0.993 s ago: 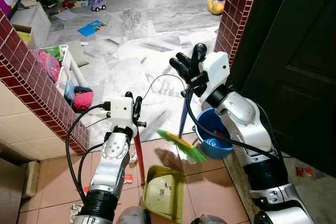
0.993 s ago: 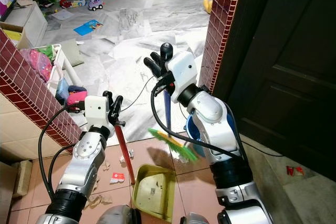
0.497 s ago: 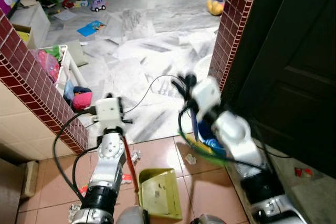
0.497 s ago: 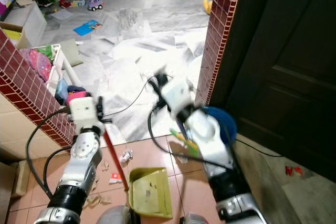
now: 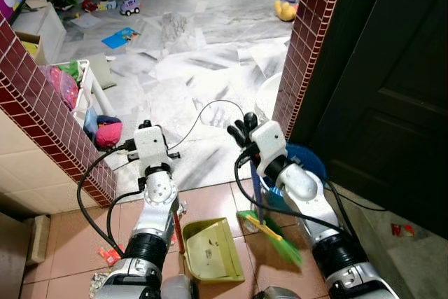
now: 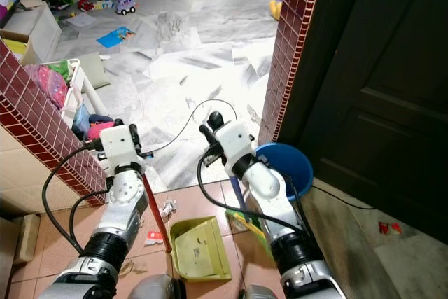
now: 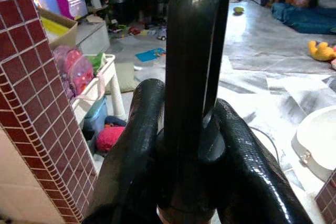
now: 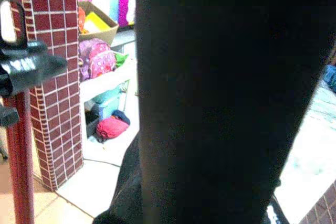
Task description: Sweep floor
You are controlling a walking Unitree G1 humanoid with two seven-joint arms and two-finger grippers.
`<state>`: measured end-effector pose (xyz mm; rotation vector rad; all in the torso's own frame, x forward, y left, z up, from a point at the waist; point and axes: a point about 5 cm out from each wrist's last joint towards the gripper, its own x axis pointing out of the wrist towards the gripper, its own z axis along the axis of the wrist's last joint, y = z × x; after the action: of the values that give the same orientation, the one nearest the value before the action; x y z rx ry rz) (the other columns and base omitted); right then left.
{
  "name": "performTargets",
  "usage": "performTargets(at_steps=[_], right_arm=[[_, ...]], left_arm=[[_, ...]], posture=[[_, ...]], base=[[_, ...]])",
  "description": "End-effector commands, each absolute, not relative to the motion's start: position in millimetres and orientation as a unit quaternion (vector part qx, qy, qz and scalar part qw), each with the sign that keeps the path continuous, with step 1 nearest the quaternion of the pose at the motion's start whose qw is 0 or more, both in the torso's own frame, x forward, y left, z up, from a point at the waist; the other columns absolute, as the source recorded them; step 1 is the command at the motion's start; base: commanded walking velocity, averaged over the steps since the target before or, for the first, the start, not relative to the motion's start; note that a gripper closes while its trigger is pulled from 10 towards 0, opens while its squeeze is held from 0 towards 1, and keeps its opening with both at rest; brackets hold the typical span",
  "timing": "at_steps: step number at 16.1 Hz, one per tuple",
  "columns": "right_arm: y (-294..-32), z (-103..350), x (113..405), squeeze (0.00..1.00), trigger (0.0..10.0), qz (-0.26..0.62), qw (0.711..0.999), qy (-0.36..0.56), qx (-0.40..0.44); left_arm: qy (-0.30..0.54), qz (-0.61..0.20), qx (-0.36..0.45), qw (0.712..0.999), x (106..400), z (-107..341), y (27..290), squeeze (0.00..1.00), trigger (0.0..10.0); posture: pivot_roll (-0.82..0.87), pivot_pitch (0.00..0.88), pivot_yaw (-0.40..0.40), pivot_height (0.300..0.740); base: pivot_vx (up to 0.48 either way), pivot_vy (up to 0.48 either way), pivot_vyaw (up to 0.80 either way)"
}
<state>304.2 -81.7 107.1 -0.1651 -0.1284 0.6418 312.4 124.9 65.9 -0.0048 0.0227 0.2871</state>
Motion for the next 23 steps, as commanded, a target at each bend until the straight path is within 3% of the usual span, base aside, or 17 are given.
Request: performTargets(at_steps=[1, 6, 11, 17, 23], right_arm=[[-77.0, 130.8, 309.3, 0.0, 10.0, 0.323, 0.94, -0.098, -0.046], [-81.2, 167.2, 315.3, 0.0, 10.0, 0.324, 0.939, -0.116, 0.033], [-92.5, 199.5, 318.4, 0.0, 10.0, 0.334, 0.932, -0.133, 0.046], [-125.6, 220.4, 324.8, 0.0, 10.0, 0.272, 0.946, -0.175, -0.038], [-139.0, 179.3, 306.6, 0.0, 10.0, 0.204, 0.96, -0.146, -0.127]], left_arm=[[0.007, 0.138, 0.01, 0.99, 314.5, 65.0, 123.5, 0.0, 10.0], [0.014, 0.129, 0.004, 0.992, 316.5, 61.9, 119.5, 0.0, 10.0], [0.03, 0.11, -0.01, 0.993, 320.1, 59.2, 117.1, 0.0, 10.0], [0.038, 0.082, -0.015, 0.996, 322.6, 58.7, 112.7, 0.0, 10.0], [0.038, 0.025, -0.059, 0.997, 317.9, 58.4, 113.8, 0.0, 10.0]], posture=[[-0.07, 0.0, 0.032, 0.74], [-0.08, 0.0, 0.039, 0.74], [-0.09, 0.0, 0.042, 0.74], [-0.1, 0.0, 0.041, 0.74], [-0.1, 0.0, 0.041, 0.74]], base=[[0.0, 0.0, 0.0], [0.0, 0.0, 0.0], [0.0, 0.0, 0.0], [0.0, 0.0, 0.0], [0.0, 0.0, 0.0]])
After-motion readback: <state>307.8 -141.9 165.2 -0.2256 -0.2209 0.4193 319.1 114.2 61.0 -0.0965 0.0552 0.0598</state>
